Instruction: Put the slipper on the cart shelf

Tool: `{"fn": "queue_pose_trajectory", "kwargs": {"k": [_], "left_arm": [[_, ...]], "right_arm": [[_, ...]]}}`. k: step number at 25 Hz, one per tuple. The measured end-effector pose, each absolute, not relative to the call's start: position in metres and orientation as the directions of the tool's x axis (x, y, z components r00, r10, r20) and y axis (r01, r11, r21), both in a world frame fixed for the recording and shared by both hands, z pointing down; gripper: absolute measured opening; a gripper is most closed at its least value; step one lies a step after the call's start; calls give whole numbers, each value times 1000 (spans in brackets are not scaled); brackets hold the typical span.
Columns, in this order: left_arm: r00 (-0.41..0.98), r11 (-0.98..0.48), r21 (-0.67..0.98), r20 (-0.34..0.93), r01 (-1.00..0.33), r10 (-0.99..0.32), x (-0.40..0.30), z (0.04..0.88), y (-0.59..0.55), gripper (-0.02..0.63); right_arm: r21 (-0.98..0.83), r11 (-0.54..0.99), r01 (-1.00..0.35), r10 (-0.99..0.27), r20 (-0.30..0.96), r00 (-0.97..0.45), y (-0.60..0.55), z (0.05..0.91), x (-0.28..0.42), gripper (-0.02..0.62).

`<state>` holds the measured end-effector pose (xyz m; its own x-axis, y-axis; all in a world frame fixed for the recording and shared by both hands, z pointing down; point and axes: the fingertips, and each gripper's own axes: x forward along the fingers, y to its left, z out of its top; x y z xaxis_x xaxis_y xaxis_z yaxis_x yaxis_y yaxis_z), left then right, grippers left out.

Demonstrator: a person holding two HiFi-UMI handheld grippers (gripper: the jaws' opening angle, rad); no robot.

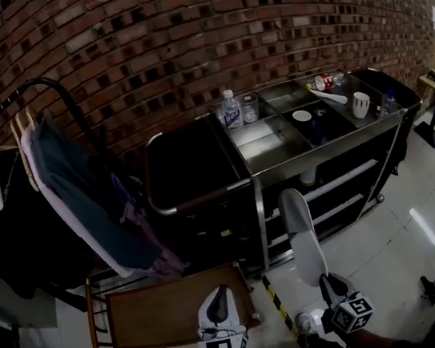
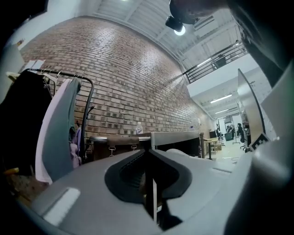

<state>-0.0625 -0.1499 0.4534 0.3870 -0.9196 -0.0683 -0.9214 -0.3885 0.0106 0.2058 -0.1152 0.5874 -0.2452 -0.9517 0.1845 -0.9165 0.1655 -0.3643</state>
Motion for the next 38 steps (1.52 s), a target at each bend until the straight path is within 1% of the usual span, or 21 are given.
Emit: {"fn": "queue_pose_trajectory", "kwargs": {"k": [4, 10, 13, 18, 26, 29, 32, 33, 36, 37, 38], "left_arm": [[293, -294, -2, -56, -956, -954, -55, 451, -171, 32], [185, -184, -9, -66, -983, -981, -22, 446, -196, 32], [164, -164, -4, -69, -986, -984, -3, 447, -205, 31], [134, -133, -19, -62, -991, -989, 1, 443, -210, 30], [141, -141, -14, -49, -990, -989, 1, 451, -220, 29], [146, -146, -9, -53, -989, -988, 0, 452, -223, 29], [153, -153, -1, -48, -988, -987, 0, 453, -224, 29], [154, -154, 0, -46, -988, -987, -1, 453, -224, 29], [155, -155, 3, -43, -988, -987, -3, 454, -224, 29], [157, -157, 4, -41, -988, -987, -3, 455, -224, 29], [159, -159, 6, -40, -987, -987, -3, 455, -224, 29]], "right_arm": [[-387, 211, -898, -936, 184, -300, -177, 593, 225, 34], [-483, 257, -837, -899, 198, -391, -267, 609, 238, 34], [-506, 243, -828, -890, 224, -398, -302, 619, 244, 34], [-495, 228, -838, -867, 289, -407, -344, 640, 229, 34], [-480, 154, -864, -860, 366, -357, -383, 664, 218, 44], [-462, 123, -878, -858, 396, -328, -391, 673, 220, 70], [-434, 116, -893, -863, 400, -307, -397, 677, 225, 99], [-423, 114, -899, -865, 403, -300, -399, 679, 226, 115], [-360, 100, -928, -873, 415, -255, -403, 682, 233, 209], [-330, 96, -939, -879, 415, -235, -401, 682, 237, 224], [-294, 96, -951, -887, 409, -216, -399, 679, 241, 224]]}}
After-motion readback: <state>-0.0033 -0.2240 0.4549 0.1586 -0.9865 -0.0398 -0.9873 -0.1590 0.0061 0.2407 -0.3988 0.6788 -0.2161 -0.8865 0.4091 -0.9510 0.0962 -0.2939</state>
